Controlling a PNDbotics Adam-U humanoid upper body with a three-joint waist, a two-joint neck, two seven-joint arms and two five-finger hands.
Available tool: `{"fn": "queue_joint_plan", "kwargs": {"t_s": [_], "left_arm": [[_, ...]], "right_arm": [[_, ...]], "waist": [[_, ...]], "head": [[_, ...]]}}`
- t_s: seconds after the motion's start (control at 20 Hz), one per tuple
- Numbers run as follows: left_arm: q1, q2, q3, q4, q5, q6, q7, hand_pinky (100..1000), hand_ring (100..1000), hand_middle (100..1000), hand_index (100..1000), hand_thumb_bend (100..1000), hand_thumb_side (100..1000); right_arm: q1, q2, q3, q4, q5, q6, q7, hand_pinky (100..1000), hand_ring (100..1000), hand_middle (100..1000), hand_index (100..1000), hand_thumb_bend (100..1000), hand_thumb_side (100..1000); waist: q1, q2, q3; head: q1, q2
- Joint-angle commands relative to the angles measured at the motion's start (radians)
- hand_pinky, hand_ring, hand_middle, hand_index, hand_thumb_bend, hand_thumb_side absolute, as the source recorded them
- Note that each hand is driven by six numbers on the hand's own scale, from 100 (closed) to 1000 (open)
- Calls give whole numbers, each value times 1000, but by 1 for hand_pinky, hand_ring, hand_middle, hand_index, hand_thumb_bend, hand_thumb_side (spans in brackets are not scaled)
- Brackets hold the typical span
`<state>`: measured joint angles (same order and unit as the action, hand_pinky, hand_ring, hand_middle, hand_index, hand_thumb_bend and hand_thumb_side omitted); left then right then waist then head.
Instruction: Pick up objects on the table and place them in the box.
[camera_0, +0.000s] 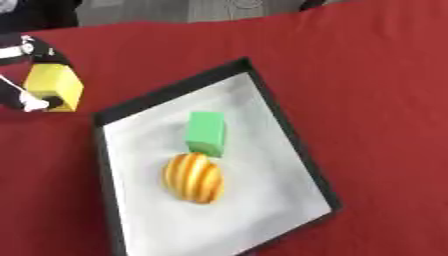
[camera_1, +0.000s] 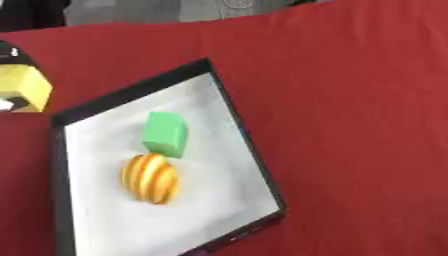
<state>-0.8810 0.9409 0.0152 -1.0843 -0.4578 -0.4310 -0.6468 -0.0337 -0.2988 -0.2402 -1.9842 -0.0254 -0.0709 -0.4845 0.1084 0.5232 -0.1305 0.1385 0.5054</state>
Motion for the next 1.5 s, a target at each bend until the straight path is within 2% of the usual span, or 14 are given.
{"fn": "queue_joint_plan", "kwargs": {"t_s": [0.05,0.25,0.35,0.55,0.7,0.8,0.9,1.1,1.15,1.25,1.5], "left_arm": [[-12,41,5,-27,6,-6,31,646,553,529,667,337,100],[-14,58,1,-70,43,-5,78,622,536,513,650,350,100],[-13,73,0,-100,57,26,117,603,529,507,641,356,100],[-16,81,-9,-213,154,101,183,553,513,492,620,284,100],[-19,85,-24,-350,271,162,204,542,510,490,616,282,100],[-20,79,-40,-468,333,188,199,540,509,489,616,283,100],[-20,66,-57,-587,378,214,185,541,510,491,618,291,100],[-8,28,-106,-798,391,275,153,549,516,498,627,311,100],[-2,13,-117,-848,388,290,145,548,516,499,627,306,100],[-5,-30,-146,-899,389,293,128,545,516,498,626,295,100],[-23,-105,-234,-915,379,229,62,553,523,506,634,299,100]], "right_arm": [[7,-35,-12,-16,-10,-7,-3,973,1000,723,792,100,470],[20,-49,-20,-16,-14,-7,-10,973,1000,723,792,100,470],[29,-57,-24,-16,-16,-7,-15,973,1000,724,792,100,470],[51,-75,-34,-16,-23,-5,-24,973,1000,724,792,100,470],[64,-89,-43,-16,-33,-4,-33,973,1000,725,792,100,470],[71,-95,-50,-16,-44,-2,-40,974,1000,725,791,100,488],[80,-102,-54,-16,-52,-3,-44,973,1000,725,791,100,470],[101,-116,-60,-16,-60,-17,-47,972,1000,726,791,100,492],[107,-118,-61,-16,-60,-23,-48,971,1000,726,791,100,470],[121,-120,-63,-16,-59,-34,-50,971,1000,726,791,100,470],[143,-119,-65,-16,-54,-48,-53,970,1000,727,791,100,470]], "waist": [[11,-40,10],[13,-57,35],[14,-68,52],[12,-89,91],[12,-106,116],[11,-117,127],[9,-128,136],[1,-144,147],[-2,-147,149],[-7,-154,152],[-18,-162,160]], "head": [[-14,12],[-26,26],[-35,35],[-66,49],[-84,62],[-91,71],[-96,81],[-117,96],[-124,99],[-139,101],[-155,103]]}}
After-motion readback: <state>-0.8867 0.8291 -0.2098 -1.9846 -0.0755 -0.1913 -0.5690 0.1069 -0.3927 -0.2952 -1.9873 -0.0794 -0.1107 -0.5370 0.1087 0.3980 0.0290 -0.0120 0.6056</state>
